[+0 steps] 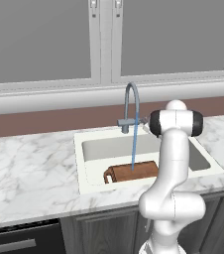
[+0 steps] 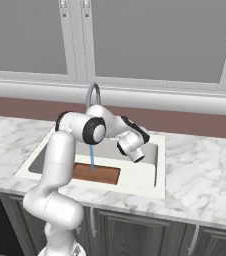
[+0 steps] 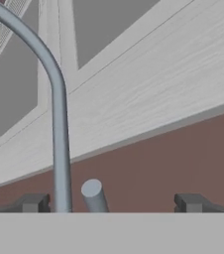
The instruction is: Turn on the sink faucet with hot water and rinse the cutting board for ten seconds, then turn off the faucet. Push the cutting board to reach the water if necessary.
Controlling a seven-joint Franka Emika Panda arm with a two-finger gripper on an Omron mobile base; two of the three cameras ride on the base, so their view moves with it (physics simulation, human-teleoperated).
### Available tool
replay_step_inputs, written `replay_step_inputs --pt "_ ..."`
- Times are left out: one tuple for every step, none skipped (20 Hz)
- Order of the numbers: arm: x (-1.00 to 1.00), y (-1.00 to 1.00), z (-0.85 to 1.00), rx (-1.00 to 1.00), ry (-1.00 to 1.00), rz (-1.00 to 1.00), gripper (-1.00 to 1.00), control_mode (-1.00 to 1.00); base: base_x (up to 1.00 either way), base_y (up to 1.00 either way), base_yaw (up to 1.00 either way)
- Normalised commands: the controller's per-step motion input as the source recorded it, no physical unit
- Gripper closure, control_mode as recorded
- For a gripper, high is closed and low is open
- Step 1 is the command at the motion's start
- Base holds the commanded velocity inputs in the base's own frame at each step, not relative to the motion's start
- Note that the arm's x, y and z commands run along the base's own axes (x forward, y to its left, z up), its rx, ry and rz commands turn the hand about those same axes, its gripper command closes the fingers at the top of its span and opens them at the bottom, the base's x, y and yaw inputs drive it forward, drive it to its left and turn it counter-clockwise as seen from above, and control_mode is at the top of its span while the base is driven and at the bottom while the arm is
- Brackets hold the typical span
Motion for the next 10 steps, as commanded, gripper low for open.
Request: replay_step_inputs --pt "0.00 0.00 -0.06 0.00 0.00 0.07 -1.00 -1.00 0.00 0.00 0.00" --pt "0.00 0.00 -0.05 0.00 0.00 0.07 -1.00 -1.00 0.00 0.00 0.00" --pt "0.00 0.00 -0.04 0.00 0.00 0.07 -1.00 -1.00 0.00 0.00 0.00" --pt "0.00 0.00 -0.06 0.00 0.00 0.06 -1.00 -1.00 0.00 0.00 0.00" --pt "0.00 0.00 -0.01 0.00 0.00 0.01 -1.00 -1.00 0.00 0.00 0.00" --pt "0.00 0.00 -0.02 0.00 0.00 0.01 -1.00 -1.00 0.00 0.00 0.00" --pt "0.00 0.00 -0.01 0.00 0.00 0.00 -1.00 -1.00 0.00 0.00 0.00" --pt "0.00 0.00 0.00 0.00 0.00 0.00 -1.00 -1.00 0.00 0.00 0.00" --pt "0.00 0.00 -0.01 0.00 0.00 0.01 -1.00 -1.00 0.00 0.00 0.00" --pt "0.00 0.00 -0.04 0.00 0.00 0.01 -1.00 -1.00 0.00 0.00 0.00"
